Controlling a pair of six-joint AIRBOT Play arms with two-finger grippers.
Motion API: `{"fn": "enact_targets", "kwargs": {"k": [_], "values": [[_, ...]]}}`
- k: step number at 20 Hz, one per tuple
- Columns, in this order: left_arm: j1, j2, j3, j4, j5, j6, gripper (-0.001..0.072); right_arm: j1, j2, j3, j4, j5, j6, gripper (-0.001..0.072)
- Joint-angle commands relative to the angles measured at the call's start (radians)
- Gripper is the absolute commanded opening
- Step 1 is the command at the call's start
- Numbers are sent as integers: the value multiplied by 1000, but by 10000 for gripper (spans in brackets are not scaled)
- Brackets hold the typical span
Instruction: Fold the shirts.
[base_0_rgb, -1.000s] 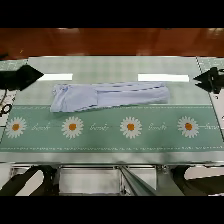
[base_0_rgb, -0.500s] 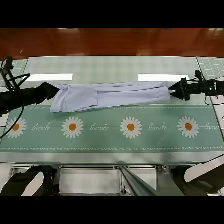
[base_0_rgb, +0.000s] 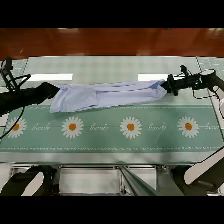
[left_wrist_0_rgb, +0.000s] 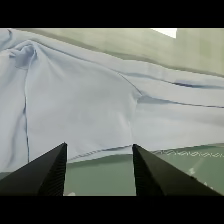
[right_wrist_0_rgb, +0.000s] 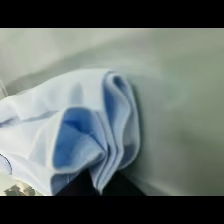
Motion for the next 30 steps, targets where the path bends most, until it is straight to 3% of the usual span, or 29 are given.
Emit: {"fn": "enact_targets", "kwargs": {"k": [1,4,6,10,14,18,23,26,30], "values": [[0,0,0,0,6,0,503,27,5,48,16,58,-2,26],[0,0,0,0,6,0,475,9,84,49,-18,79,-4,25],[-14,0,0,-13,13,6,10,0,162,41,-63,105,-13,25],[-157,-72,10,-53,139,11,18,0,411,-79,-85,109,-72,25],[-386,-368,173,-60,149,12,18,0,680,-258,-91,117,-89,25],[-581,-733,513,-59,30,1,18,0,927,-412,-89,117,-79,25],[-746,-1067,920,-60,-163,-128,18,0,1117,-465,-79,122,-41,25],[-835,-1159,1027,-70,-235,-177,18,0,1149,-465,-66,122,-33,25],[-904,-1172,1035,-107,-232,-173,18,0,1147,-465,-49,107,-29,25]]}}
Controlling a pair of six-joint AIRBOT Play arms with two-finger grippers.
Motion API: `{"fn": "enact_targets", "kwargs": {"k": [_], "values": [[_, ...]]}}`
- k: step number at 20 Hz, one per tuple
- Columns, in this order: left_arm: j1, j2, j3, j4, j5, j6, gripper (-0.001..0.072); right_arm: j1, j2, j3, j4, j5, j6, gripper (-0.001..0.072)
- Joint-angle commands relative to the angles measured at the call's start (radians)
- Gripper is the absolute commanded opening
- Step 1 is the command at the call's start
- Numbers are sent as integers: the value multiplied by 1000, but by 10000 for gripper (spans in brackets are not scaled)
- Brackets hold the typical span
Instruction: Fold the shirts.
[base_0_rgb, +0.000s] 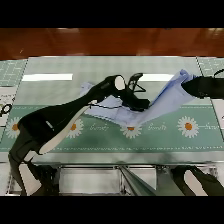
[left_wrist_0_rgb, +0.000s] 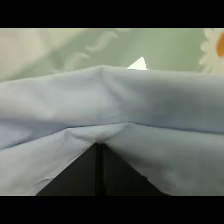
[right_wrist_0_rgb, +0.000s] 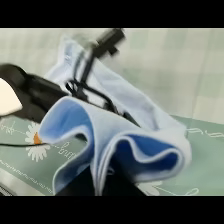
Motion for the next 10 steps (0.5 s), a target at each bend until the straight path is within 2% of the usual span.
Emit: {"fn": "enact_targets", "kwargs": {"k": [1,4,6,10], "values": [[-32,-27,39,-14,-26,-18,18,0,15,-4,29,-10,6,25],[108,39,38,-2,-115,-16,18,42,15,-3,35,-46,26,25],[218,138,-10,83,-174,11,18,131,10,-3,37,-126,55,25],[480,483,-297,214,-120,15,18,402,-126,10,94,-354,79,25]]}}
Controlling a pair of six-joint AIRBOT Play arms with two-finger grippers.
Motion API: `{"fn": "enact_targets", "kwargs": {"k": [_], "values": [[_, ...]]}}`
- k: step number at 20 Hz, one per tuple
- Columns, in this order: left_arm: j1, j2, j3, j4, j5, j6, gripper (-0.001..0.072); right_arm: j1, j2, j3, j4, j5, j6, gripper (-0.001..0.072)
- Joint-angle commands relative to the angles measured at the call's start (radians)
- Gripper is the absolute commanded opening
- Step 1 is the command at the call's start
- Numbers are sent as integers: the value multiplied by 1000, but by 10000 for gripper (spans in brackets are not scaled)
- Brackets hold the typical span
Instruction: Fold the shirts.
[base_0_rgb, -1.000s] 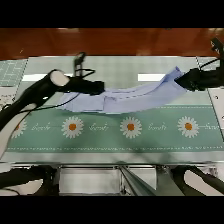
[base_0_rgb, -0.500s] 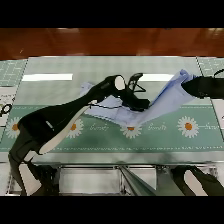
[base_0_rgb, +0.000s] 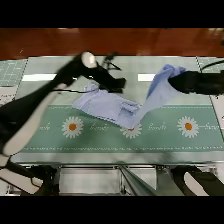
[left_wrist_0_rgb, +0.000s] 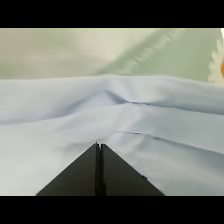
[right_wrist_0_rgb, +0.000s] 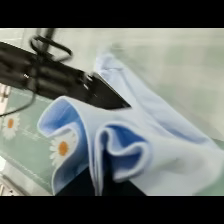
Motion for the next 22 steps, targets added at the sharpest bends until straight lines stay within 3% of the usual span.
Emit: {"fn": "enact_targets", "kwargs": {"k": [1,5,8,11,15,16,17,19,22], "values": [[240,309,-255,100,37,32,18,225,-134,30,56,-215,21,25],[474,702,-608,98,131,51,18,444,-463,233,79,-338,19,25],[539,909,-782,98,142,51,18,523,-712,412,121,-340,19,25],[540,1019,-872,70,164,45,18,556,-883,522,168,-336,19,25],[540,1025,-908,32,192,47,18,565,-1005,581,220,-329,19,33],[540,1020,-913,31,197,47,18,565,-1014,581,236,-333,20,201],[540,1014,-917,30,198,47,18,565,-1013,581,243,-331,19,428],[540,1000,-922,31,212,47,18,554,-993,581,242,-278,19,415],[553,983,-911,27,341,42,18,454,-917,581,191,-60,43,415]]}}
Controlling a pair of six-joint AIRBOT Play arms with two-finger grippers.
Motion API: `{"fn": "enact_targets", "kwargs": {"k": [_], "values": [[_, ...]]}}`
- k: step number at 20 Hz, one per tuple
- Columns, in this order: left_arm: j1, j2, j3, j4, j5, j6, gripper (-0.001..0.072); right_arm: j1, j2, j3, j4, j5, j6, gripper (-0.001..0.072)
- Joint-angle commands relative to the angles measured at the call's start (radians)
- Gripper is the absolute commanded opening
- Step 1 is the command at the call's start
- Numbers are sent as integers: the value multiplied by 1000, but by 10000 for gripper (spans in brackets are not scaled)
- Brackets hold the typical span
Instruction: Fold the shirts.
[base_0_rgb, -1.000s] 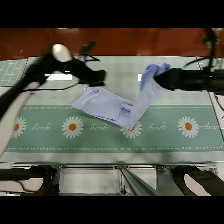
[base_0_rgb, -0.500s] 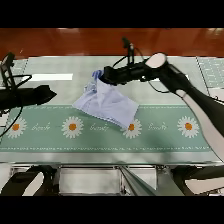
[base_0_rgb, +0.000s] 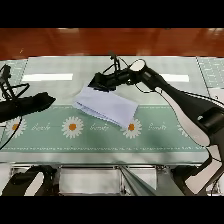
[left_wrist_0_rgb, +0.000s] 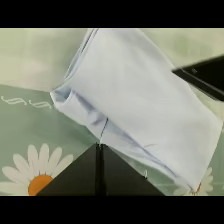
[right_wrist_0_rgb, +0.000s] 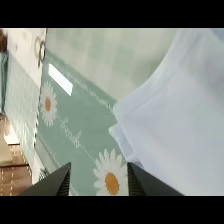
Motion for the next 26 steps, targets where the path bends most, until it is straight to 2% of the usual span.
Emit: {"fn": "enact_targets", "kwargs": {"k": [1,3,5,7,8,9,11,13,16,21,23,26], "values": [[27,-10,21,-42,179,-28,18,-118,84,6,-93,263,43,415],[57,-10,86,-156,275,-32,18,-228,199,6,-303,430,104,415],[60,-10,152,-169,284,-8,18,-328,370,-26,-650,534,161,415],[51,-9,170,-169,188,39,19,-404,565,-159,-967,500,233,415],[39,-10,160,-168,116,65,18,-446,664,-273,-1046,433,280,415],[22,-10,141,-168,60,91,19,-483,748,-398,-1051,351,316,415],[-32,-9,75,-168,12,98,19,-540,869,-667,-937,159,334,420],[-90,-10,-1,-169,27,94,19,-554,885,-871,-727,8,314,420],[-163,-10,-84,-169,61,86,18,-496,780,-1021,-375,-134,165,420],[-188,-14,-116,-169,88,86,18,-307,466,-970,-16,-156,-37,420],[-188,-14,-116,-169,92,86,18,-261,388,-922,56,-154,-69,419],[-188,-14,-116,-168,96,87,18,-204,324,-837,65,-152,-68,414]]}}
